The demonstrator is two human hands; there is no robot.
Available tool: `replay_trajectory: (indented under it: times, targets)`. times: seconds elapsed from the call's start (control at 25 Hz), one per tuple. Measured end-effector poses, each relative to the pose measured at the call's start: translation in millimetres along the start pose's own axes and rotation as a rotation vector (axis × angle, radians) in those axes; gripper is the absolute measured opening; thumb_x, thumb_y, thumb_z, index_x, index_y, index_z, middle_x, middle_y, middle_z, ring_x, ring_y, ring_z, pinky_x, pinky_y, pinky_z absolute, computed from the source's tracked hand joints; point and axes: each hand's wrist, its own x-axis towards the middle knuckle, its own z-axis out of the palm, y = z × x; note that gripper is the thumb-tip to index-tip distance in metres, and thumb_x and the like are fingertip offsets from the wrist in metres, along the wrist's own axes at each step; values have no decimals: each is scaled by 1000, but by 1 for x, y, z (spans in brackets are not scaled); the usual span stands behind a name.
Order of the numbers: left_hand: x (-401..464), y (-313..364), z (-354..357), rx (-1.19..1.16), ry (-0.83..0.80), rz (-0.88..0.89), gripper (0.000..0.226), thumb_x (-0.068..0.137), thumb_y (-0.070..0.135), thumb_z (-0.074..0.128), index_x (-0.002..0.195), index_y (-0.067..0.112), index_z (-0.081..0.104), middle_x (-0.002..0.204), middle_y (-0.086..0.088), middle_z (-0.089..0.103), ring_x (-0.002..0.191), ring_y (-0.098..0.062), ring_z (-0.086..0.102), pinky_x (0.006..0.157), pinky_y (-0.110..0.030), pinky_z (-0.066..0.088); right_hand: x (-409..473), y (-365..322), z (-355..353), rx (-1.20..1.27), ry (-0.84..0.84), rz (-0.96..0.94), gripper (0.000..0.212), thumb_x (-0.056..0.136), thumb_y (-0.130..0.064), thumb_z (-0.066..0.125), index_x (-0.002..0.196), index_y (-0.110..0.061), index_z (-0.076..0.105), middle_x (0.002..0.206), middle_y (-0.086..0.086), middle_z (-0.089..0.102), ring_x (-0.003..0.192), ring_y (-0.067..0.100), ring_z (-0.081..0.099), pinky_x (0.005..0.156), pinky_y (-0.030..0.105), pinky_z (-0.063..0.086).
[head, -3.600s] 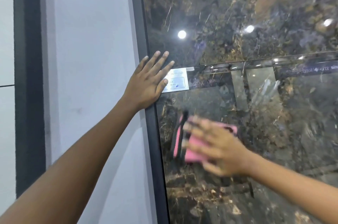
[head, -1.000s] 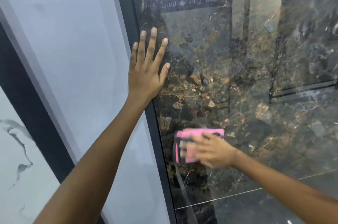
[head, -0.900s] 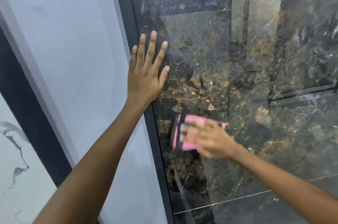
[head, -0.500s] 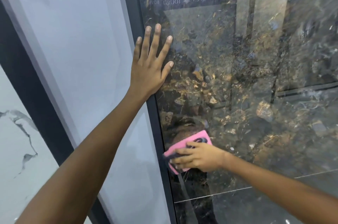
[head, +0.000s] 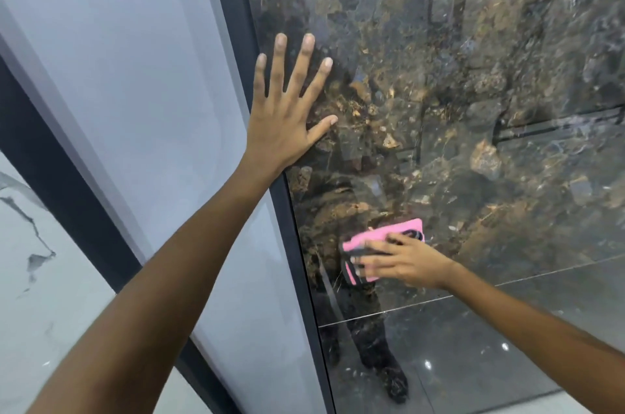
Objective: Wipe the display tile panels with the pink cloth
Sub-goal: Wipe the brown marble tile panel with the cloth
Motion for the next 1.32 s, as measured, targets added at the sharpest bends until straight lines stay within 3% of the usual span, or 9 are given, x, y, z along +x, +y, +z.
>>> replay_trajectory:
  times: [0.08,0.28,0.48,0.56,0.76,0.96,1.08,1.24,1.32]
  targets:
    - [-6,2,4,-14,9,-21,73,98,66,32,155,22,25,159,-13,26,144,-45,24,116,-59,18,6,24,-15,-50,138,17,87,65,-21,81,140,-31,37,153,-8,29,139,17,31,108,33,23]
    - [-4,3,1,-24,-6,-41,71,98,65,32,155,22,27,159,-13,28,143,-45,26,116,-58,21,97,56,-60,234,684,882,56,83,-15,58,136,-24,43,146,3,33,137,28,26,106,37,24]
    - [-10,4,5,-25,17,-34,70,98,64,33,155,22,28,159,-12,28,144,-43,25,117,-57,20,65,-70,16,11,-44,-290,67,69,-23,81,129,-40,58,144,-16,46,137,15,37,102,36,45]
    - [-7,3,5,-14,14,-37,70,99,64,33,155,22,28,159,-11,27,144,-42,25,117,-56,20,61,-48,9,36,-15,-236,72,67,-22,82,132,-40,54,148,-16,42,141,15,33,105,37,43]
    - [-13,11,4,-103,9,-85,67,99,56,38,154,20,29,159,-14,26,146,-41,20,119,-54,13,96,-3,-35,215,458,563,58,82,-13,60,137,-28,45,148,-2,38,137,26,33,92,40,32]
    - [-111,67,26,-141,-64,-188,73,99,49,38,158,21,6,164,-11,-9,150,-32,-12,122,-44,-4,33,-31,12,-23,-118,-279,84,56,-23,89,131,-42,55,149,-16,40,144,20,25,108,39,37]
    - [-143,70,44,-90,-23,-146,70,102,48,32,157,20,-1,163,-8,-15,150,-29,-11,122,-44,-5,13,24,-14,-19,134,89,80,71,-17,74,141,-37,41,152,-11,34,145,16,22,109,37,29]
    - [-148,77,52,-69,29,-182,71,103,51,30,157,17,1,163,-11,-15,150,-32,-11,121,-47,-3,15,15,-20,216,375,1034,71,85,-22,56,147,-29,22,158,1,13,147,21,6,113,49,14]
    - [-150,79,53,-40,32,-176,79,100,60,31,157,15,1,162,-13,-16,149,-34,-13,120,-49,-4,17,-45,6,228,211,840,93,73,-17,68,150,-29,18,160,2,7,146,26,7,108,57,27]
